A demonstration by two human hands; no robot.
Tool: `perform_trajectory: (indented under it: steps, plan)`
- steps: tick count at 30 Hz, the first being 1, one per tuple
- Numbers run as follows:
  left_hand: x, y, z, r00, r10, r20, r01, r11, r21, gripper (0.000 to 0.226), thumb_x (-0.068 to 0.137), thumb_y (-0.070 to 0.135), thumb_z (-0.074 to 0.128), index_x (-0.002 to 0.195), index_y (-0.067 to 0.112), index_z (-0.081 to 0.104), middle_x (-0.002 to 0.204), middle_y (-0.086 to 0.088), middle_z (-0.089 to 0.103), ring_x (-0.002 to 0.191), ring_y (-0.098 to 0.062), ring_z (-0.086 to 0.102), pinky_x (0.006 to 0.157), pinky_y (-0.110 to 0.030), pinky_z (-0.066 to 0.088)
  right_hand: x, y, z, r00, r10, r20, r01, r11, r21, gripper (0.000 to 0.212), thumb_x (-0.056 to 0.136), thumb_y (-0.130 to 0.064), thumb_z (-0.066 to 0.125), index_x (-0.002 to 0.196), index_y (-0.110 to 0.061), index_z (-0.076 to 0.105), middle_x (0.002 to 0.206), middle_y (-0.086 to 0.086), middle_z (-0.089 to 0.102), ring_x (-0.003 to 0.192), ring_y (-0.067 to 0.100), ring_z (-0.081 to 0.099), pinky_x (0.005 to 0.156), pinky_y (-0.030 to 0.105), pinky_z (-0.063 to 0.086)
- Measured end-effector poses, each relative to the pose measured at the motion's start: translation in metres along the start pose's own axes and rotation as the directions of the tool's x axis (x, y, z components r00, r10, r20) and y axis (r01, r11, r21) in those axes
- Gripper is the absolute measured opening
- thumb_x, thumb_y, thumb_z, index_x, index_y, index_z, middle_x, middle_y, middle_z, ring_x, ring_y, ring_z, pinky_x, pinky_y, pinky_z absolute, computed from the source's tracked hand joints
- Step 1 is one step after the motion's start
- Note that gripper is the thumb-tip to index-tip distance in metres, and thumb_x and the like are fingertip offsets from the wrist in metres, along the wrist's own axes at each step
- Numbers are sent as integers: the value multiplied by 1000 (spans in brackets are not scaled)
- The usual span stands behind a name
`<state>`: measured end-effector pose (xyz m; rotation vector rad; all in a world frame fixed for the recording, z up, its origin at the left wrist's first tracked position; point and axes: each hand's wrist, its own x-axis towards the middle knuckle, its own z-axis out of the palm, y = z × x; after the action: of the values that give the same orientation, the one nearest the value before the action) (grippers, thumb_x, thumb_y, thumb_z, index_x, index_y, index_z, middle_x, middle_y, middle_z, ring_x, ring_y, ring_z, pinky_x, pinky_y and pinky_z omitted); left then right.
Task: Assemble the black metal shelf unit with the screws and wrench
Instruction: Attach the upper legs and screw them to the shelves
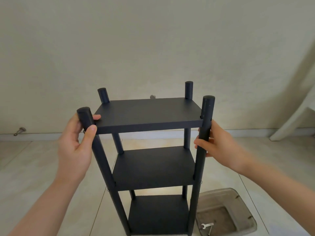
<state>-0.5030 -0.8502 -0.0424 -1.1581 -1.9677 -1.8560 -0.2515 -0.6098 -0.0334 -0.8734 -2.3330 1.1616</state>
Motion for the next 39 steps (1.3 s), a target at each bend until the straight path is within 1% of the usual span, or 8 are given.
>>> perform_trajectory:
  steps: [5, 12, 19, 27, 31, 33, 36, 39]
  plan:
    - [1, 2, 23, 999, -44, 21, 46, 997, -60, 32, 105, 11, 49, 129, 29, 59, 130, 14, 66, 125, -6, 57, 98, -15, 46, -5, 15, -10, 999, 13, -50, -13, 1000, -11, 28, 94, -25, 63, 116, -27, 45, 108, -5, 66, 102, 20, 67, 87, 45, 59]
    - [7, -1, 41, 996, -67, 59, 73, 993, -95, 36, 105, 11, 49, 135, 29, 57, 134, 16, 63, 130, -6, 54, 105, -31, 39, -11, 29, -7, 983, 3, -186, 1, 1000, 21, 27, 94, -24, 64, 110, -31, 45, 101, -15, 64, 92, 6, 66, 71, 19, 56]
    - [22, -13, 39, 991, -132, 21, 134, 985, -107, 43, 103, 17, 50, 122, 54, 61, 133, 21, 62, 130, -2, 53, 106, -29, 38, -22, 28, 15, 986, -19, -167, 27, 999, 45, 28, 92, -28, 64, 101, -43, 41, 98, -31, 57, 86, -11, 58, 60, 1, 46]
    - [26, -19, 40, 949, -299, -104, 286, 951, -119, 27, 103, 24, 56, 118, 45, 63, 123, 18, 67, 115, 6, 59, 92, -15, 41, -22, 21, 25, 992, -49, -113, 51, 999, 16, 31, 89, -33, 68, 105, -41, 43, 99, -28, 60, 86, -7, 61, 64, 1, 46]
    - [13, -11, 46, 870, -349, -349, 341, 936, -87, 24, 93, 33, 72, 108, 26, 55, 100, 10, 61, 86, 11, 60, 71, -5, 43, -18, 24, 22, 995, -26, -101, 30, 999, 40, 28, 86, -35, 72, 104, -38, 50, 99, -21, 65, 90, 1, 64, 80, 23, 59]
    - [1, -1, 54, 835, -396, -383, 387, 916, -103, 25, 89, 31, 75, 91, 24, 52, 83, 7, 55, 70, 3, 56, 71, -14, 44, -17, 24, 19, 998, -12, -64, 16, 998, 62, 25, 85, -34, 73, 101, -37, 54, 96, -19, 67, 90, 6, 66, 83, 32, 60]
    - [-19, 12, 73, 773, -607, -185, 584, 795, -164, 24, 89, 32, 75, 83, 14, 61, 69, 1, 61, 63, -11, 59, 72, -29, 47, -15, 19, 10, 1000, 7, -12, -6, 999, 54, 21, 84, -34, 74, 99, -35, 59, 94, -14, 69, 89, 6, 67, 79, 27, 59]
    - [-30, 33, 98, 711, -683, 167, 698, 658, -282, 27, 88, 36, 74, 91, 9, 71, 83, -1, 77, 79, -14, 75, 78, -29, 54, -14, 11, 0, 1000, -6, -31, 5, 999, -49, 15, 82, -36, 75, 88, -37, 62, 84, -19, 69, 79, -10, 62, 58, 4, 46]
